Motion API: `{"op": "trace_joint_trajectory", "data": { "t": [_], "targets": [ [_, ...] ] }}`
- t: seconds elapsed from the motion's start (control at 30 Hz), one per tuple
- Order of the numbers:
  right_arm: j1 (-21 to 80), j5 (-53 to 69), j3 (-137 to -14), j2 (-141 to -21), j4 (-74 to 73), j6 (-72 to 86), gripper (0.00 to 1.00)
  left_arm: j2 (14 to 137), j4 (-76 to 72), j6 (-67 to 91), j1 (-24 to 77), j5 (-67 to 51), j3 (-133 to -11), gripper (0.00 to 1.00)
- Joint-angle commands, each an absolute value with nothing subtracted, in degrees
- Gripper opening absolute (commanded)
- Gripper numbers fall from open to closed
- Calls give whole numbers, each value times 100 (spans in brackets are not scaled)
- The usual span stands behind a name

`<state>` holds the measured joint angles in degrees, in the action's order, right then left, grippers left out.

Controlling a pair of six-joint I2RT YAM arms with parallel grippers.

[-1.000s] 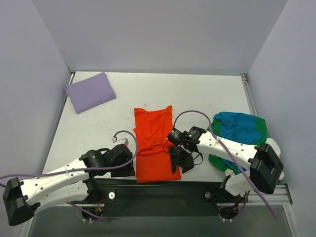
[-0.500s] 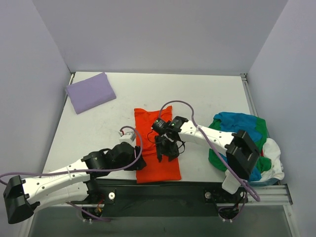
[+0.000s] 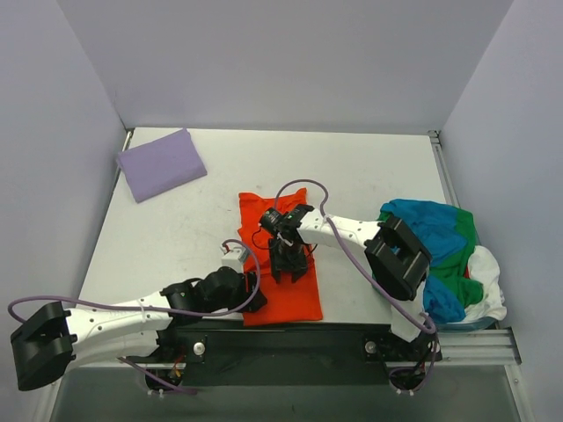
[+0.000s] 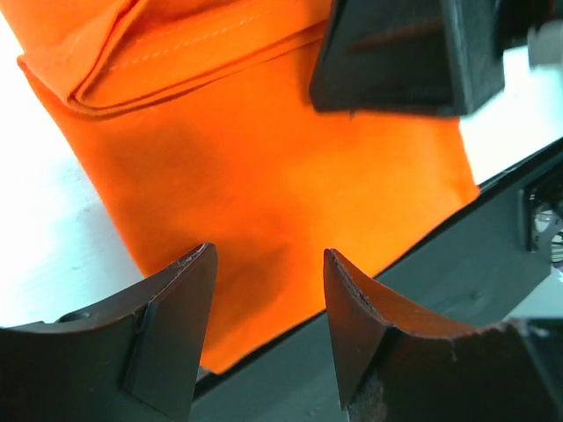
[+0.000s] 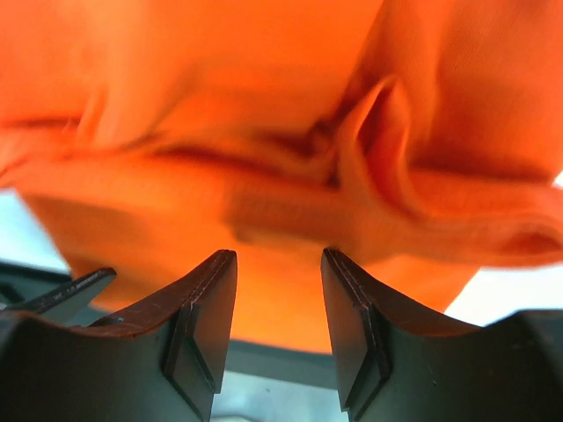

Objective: Fold and stack the t-shirts
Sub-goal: Grab one side of the 2/3 rectangular tshirt with both arms

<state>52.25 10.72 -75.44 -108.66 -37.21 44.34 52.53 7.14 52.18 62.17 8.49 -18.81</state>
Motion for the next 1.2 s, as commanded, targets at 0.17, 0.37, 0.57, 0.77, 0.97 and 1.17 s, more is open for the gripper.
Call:
{"op": "trace_joint_trajectory", "data": {
  "t": [0.17,0.37,0.57,0.77,0.97,1.17],
  "targets": [
    [4975,642,-7699,-11171,-3692,4623,43,5738,-185,5519,6249,677,-1459,62],
    [4694,369,-7936,-11250,-3560,4693,43,5924,588,5616,6249,835,-1591,62],
    [4360,396,-8454,-11592,-3305,4992,42,5827,870,5660,6240,932,-1643,62],
    [4105,457,-9263,-11813,-3252,5185,42,5862,1002,5643,6231,984,-1749,62],
    [3754,597,-9466,-11497,-3226,5177,42,5792,1361,5678,6231,1160,-1854,62],
    [3331,835,-9020,-10847,-3208,4835,43,5432,2230,5695,6214,1608,-2328,66]
  ]
}}
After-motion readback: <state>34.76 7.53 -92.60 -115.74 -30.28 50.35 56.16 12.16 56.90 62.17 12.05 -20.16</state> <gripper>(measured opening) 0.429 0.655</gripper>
